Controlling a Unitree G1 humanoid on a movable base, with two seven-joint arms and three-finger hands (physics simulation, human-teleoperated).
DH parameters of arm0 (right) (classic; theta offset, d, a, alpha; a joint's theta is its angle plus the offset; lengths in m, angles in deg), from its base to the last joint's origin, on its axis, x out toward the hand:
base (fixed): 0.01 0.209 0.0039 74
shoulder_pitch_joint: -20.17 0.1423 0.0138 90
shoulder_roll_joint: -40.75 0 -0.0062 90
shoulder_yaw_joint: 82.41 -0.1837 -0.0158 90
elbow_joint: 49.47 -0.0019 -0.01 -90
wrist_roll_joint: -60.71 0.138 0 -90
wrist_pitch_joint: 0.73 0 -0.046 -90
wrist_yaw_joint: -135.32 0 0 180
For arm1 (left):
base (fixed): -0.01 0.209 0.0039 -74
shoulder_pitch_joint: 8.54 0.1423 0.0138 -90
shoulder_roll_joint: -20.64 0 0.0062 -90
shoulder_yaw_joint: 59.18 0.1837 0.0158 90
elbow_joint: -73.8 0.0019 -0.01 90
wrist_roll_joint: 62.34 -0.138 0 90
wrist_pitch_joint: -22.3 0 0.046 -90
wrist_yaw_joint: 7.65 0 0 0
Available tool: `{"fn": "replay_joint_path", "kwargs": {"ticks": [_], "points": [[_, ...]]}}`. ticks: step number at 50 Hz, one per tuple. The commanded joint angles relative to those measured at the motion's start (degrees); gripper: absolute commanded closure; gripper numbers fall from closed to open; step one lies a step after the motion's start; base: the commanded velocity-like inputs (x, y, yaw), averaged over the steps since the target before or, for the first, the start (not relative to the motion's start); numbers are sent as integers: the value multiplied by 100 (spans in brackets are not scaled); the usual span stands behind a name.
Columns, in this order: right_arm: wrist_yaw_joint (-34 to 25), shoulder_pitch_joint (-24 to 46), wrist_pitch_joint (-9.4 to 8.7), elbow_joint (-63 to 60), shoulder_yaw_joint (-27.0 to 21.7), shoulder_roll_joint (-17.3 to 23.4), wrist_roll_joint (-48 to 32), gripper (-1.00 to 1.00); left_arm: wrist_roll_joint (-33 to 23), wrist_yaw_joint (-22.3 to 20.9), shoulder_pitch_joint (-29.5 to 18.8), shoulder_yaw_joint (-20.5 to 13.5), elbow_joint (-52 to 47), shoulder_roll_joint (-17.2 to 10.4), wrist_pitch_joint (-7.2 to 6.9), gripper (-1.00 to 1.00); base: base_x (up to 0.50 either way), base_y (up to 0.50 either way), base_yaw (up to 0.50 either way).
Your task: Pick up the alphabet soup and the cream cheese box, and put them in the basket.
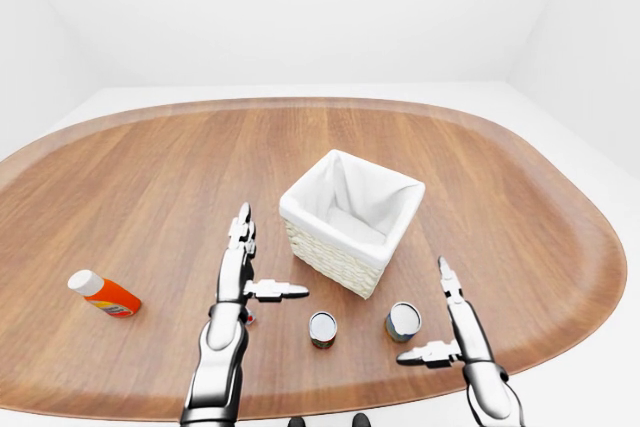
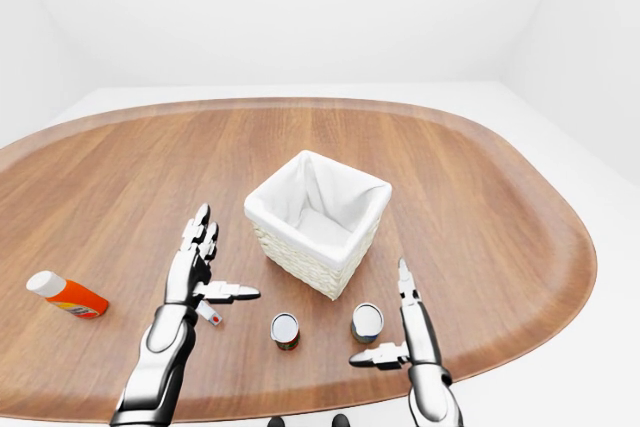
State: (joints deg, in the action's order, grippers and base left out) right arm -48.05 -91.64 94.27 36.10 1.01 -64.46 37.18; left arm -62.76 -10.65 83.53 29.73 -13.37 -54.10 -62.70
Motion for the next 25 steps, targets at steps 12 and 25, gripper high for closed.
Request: {"fn": "replay_joint_path", "kwargs": {"ticks": [12,25], "points": [[379,439,0,1107,135,187,-149,-100,97,-65,-1,-29,-1,-5,0,-100,0,0,0],[497,831,0,1820,202,293,23,-100,106,-72,10,-37,14,-10,0,-100,0,0,0]]}}
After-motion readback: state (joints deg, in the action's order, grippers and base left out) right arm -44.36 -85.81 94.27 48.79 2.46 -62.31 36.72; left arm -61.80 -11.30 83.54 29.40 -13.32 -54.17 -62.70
